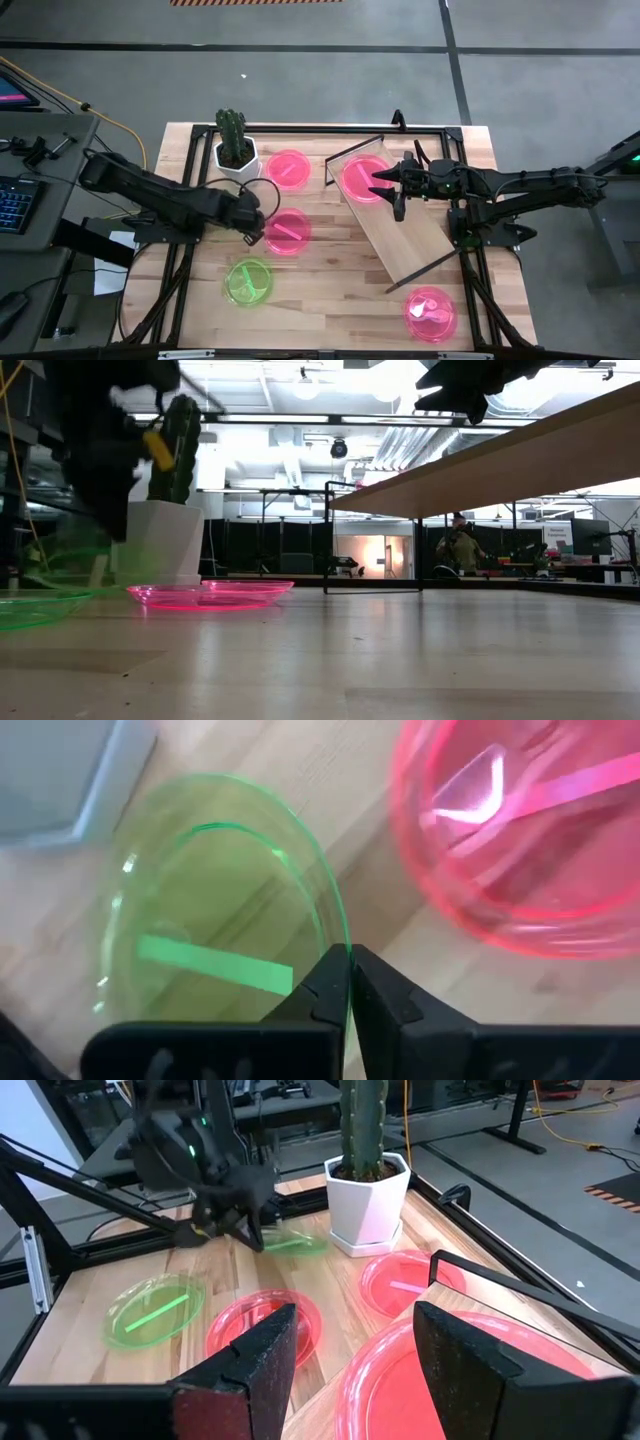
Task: Place and stack plates onto a shelf
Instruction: Put the green plate on the shelf
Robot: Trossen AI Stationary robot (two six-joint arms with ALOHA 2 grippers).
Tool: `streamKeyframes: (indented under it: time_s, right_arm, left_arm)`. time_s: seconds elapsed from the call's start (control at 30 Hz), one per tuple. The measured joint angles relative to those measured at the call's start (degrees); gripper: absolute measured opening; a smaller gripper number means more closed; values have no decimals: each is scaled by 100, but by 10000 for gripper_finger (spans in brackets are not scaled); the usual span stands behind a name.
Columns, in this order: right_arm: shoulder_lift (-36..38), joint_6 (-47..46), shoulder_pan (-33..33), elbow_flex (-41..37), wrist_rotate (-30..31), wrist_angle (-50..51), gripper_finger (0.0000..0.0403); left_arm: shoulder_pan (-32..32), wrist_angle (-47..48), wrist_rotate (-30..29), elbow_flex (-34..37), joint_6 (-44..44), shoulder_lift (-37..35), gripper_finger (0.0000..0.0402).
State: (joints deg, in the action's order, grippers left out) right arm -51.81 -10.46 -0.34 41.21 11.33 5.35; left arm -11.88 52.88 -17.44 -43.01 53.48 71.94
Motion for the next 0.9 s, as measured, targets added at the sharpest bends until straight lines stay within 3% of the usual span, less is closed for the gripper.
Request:
streamKeyframes:
  time_s: [0.3, 0.47, 0.6, 0.77, 0.9]
  right_arm:
    - [0, 0, 2, 0, -2, -3, 185]
    - [0, 2, 0, 0, 96, -203, 185]
    - [11, 65, 2, 0, 730, -614, 185]
    - [132, 315, -3, 213, 1406, -965, 185]
    - [208, 348, -2, 556, 1693, -907, 185]
  left_arm:
    - [-205, 135, -157, -1201, -1355, -581, 1]
    - [-618, -963, -717, -1389, -3051, -705, 1]
    - [-845, -1935, -1124, -1389, -4648, -556, 0]
    - [-752, -3218, -1157, -1389, -6642, -179, 0]
    - [-533, -3990, -822, -1498, -7981, 176, 0]
